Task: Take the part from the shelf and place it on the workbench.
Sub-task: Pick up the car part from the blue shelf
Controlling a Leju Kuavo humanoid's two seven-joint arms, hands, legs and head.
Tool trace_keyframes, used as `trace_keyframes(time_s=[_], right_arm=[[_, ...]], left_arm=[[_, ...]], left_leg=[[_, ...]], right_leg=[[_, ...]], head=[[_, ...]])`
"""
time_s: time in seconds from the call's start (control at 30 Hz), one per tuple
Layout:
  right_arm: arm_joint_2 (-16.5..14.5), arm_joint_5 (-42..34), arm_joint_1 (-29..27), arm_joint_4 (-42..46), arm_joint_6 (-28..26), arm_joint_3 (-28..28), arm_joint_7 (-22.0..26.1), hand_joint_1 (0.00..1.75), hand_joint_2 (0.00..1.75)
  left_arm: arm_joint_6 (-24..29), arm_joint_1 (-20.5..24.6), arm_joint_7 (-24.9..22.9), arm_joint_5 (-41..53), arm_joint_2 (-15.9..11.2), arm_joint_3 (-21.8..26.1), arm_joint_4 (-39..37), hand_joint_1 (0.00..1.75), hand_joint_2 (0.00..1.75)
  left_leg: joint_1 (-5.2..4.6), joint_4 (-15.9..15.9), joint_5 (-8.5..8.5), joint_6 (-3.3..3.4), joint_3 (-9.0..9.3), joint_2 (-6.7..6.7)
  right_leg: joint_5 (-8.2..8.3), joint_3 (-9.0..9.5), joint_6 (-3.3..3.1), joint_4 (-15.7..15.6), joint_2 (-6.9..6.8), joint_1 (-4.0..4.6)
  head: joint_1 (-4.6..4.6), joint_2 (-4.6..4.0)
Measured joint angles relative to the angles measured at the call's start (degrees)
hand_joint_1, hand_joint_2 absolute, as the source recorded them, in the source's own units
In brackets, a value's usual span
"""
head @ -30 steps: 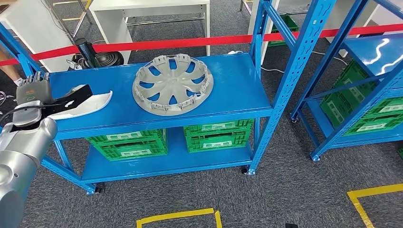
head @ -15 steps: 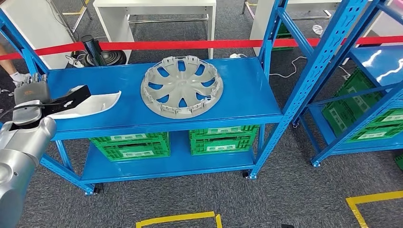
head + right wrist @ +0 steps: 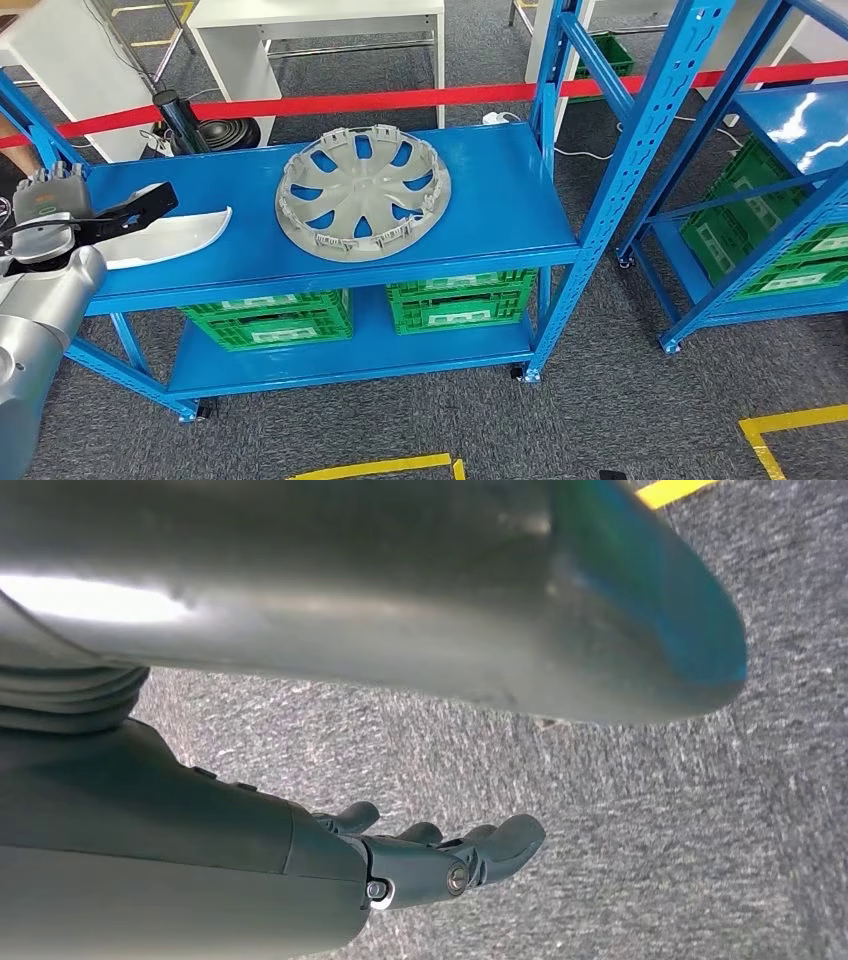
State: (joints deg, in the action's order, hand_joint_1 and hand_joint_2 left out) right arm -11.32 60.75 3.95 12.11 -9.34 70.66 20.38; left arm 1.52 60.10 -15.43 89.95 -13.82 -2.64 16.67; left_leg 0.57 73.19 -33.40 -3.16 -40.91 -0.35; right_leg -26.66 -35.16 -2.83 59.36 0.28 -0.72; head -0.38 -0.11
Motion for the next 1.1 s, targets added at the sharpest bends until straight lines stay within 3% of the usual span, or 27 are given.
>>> trace_keyframes(time_s=[0.03,0.07,0.13,0.2,0.27,0.37,0.4,0.47,0.5,0.53,0.57,0.6,0.63,0.7,0.87,0.93,1.0,1.03,1.07,1.1], right_arm=[[0.0,0.0,0.0,0.0,0.1,0.0,0.0,0.00,0.00],[0.0,0.1,0.0,0.0,0.2,0.0,0.0,0.00,0.00],[0.0,0.2,0.0,0.0,0.2,0.0,-0.2,0.00,0.00],[0.0,0.4,0.0,0.0,0.2,0.0,-0.4,0.00,0.00],[0.0,0.5,0.0,0.0,0.2,0.0,-0.6,0.00,0.00],[0.0,0.7,0.0,0.0,0.1,0.0,-0.7,0.00,0.00],[0.0,0.7,0.1,0.0,0.1,0.0,-0.7,0.00,0.00],[0.0,0.7,0.0,0.0,0.1,0.0,-0.7,0.00,0.00],[0.0,0.8,0.0,0.0,0.1,0.0,-0.7,0.00,0.00],[0.0,0.8,0.0,0.0,0.1,0.0,-0.7,0.00,0.00],[0.0,0.8,0.0,0.0,0.1,0.0,-0.8,0.00,0.00],[0.0,0.8,0.0,0.0,0.0,0.0,-0.8,0.00,0.00],[0.1,0.8,0.0,0.0,0.0,0.0,-0.8,0.00,0.00],[0.1,0.8,0.0,0.0,0.0,0.0,-0.8,0.00,0.00],[0.1,0.8,0.0,0.0,0.1,0.0,-0.8,0.00,0.00],[0.1,0.8,0.0,0.0,0.1,0.0,-0.7,0.00,0.00],[0.1,0.9,0.0,0.0,0.2,0.0,-0.8,0.00,0.00],[0.1,0.9,0.0,0.0,0.2,0.0,-0.8,0.00,0.00],[0.1,0.9,0.0,0.0,0.3,0.0,-0.8,0.00,0.00],[0.1,1.0,0.0,0.0,0.3,0.0,-0.8,0.00,0.00]], left_arm=[[-0.2,-0.2,0.0,0.0,-0.2,0.0,-0.1,0.00,0.00],[-0.2,-0.4,0.0,-0.1,-0.5,0.0,-0.2,0.00,0.00],[-0.3,-0.5,0.0,-0.1,-1.0,0.0,-0.2,0.00,0.00],[-0.3,-0.4,-0.1,-0.1,-1.3,0.0,-0.2,0.00,0.00],[-0.6,-0.5,-0.3,-0.1,-1.5,0.0,-0.2,0.00,0.00],[-0.8,-0.7,-0.6,-0.1,-1.7,0.0,-0.2,0.00,0.00],[-0.8,-0.7,-0.6,-0.1,-1.7,0.0,-0.3,0.00,0.00],[-0.8,-0.9,-0.6,-0.1,-1.7,0.0,-0.3,0.00,0.00],[-0.8,-1.0,-0.6,-0.1,-1.7,0.0,-0.4,0.00,0.00],[-0.8,-1.2,-0.5,-0.1,-1.7,0.0,-0.4,0.00,0.00],[-0.7,-1.3,-0.4,-0.1,-1.7,0.0,-0.5,0.00,0.00],[-0.6,-1.4,-0.3,-0.1,-1.7,0.0,-0.5,0.00,0.00],[-0.4,-1.4,-0.1,-0.1,-1.7,0.0,-0.5,0.00,0.00],[0.0,-1.4,0.2,-0.1,-1.7,0.0,-0.5,0.00,0.00],[0.3,-1.4,0.5,-0.1,-1.6,0.0,-0.4,0.00,0.00],[0.4,-1.3,0.5,0.0,-1.6,0.0,-0.4,0.00,0.00],[0.4,-1.4,0.5,0.0,-1.5,0.0,-0.5,0.00,0.00],[0.4,-1.5,0.5,0.0,-1.5,0.0,-0.5,0.00,0.00],[0.4,-1.6,0.6,0.0,-1.4,0.0,-0.6,0.00,0.00],[0.4,-1.7,0.7,-0.1,-1.4,0.0,-0.6,0.00,0.00]], left_leg=[[0.00,1.0,0.46,0.02,-0.89,0.00],[-0.01,-0.3,2.02,0.12,-0.66,0.00],[-0.07,-7.6,6.44,0.59,2.34,0.06],[-0.34,-13.6,8.42,1.15,5.26,0.11],[-0.61,-15.0,8.13,1.68,6.05,0.03],[-0.11,-15.5,8.16,2.73,6.54,-0.03],[0.06,-15.7,8.15,3.04,6.76,0.00],[0.01,-15.7,7.95,3.44,6.89,0.02],[-0.01,-15.6,7.85,3.50,6.90,0.01],[-0.02,-15.5,7.74,3.51,6.94,0.00],[-0.01,-15.4,7.60,3.45,7.00,-0.03],[0.01,-15.3,7.42,3.34,7.11,-0.05],[0.03,-15.1,7.20,3.15,7.23,-0.07],[-0.17,-14.8,6.76,2.59,7.27,-0.12],[-0.11,-14.2,5.97,0.86,7.14,-0.09],[-0.01,-9.2,3.42,0.40,4.75,0.05],[0.03,-1.6,0.54,0.12,0.76,0.07],[0.03,0.6,0.22,0.07,-0.62,0.07],[0.04,0.8,0.98,0.09,-1.01,0.07],[0.04,-1.4,2.78,0.18,-0.18,0.08]], right_leg=[[-0.16,0.17,-0.02,0.0,0.02,0.02],[-0.33,0.41,0.02,0.0,0.06,0.03],[-0.76,1.00,0.27,0.0,0.12,0.07],[-1.11,1.30,0.78,0.1,0.13,0.23],[-1.24,1.39,1.39,-0.1,0.06,0.34],[-2.30,1.02,2.31,1.1,-0.05,0.47],[-3.48,-0.07,2.58,3.4,-0.05,0.45],[-6.50,-3.95,2.94,10.8,-0.04,0.30],[-7.41,-5.93,3.05,14.2,-0.05,0.24],[-7.33,-7.14,3.09,15.8,-0.05,0.22],[-6.13,-7.22,3.09,15.1,-0.05,0.19],[-4.07,-6.14,3.01,12.2,-0.06,0.15],[-1.93,-4.39,2.87,8.0,-0.07,0.12],[0.28,-1.44,2.48,1.7,-0.07,0.21],[0.34,-0.26,0.87,-0.1,-0.01,0.26],[0.33,0.12,0.32,-0.4,-0.02,0.08],[0.16,0.27,0.04,-0.4,-0.01,0.10],[0.07,0.36,0.01,-0.4,0.00,0.11],[-0.03,0.47,0.03,-0.3,0.01,0.11],[-0.16,0.63,0.12,-0.3,0.02,0.11]], head=[[-0.01,0.00],[-0.01,0.00],[-0.01,0.00],[0.02,0.00],[0.04,0.01],[0.18,0.00],[0.25,0.00],[0.37,0.00],[0.37,0.00],[0.38,0.00],[0.38,0.00],[0.39,0.00],[0.38,0.00],[0.36,0.00],[0.26,0.00],[0.14,0.00],[0.10,0.00],[0.09,0.00],[0.09,0.00],[0.09,0.00]])
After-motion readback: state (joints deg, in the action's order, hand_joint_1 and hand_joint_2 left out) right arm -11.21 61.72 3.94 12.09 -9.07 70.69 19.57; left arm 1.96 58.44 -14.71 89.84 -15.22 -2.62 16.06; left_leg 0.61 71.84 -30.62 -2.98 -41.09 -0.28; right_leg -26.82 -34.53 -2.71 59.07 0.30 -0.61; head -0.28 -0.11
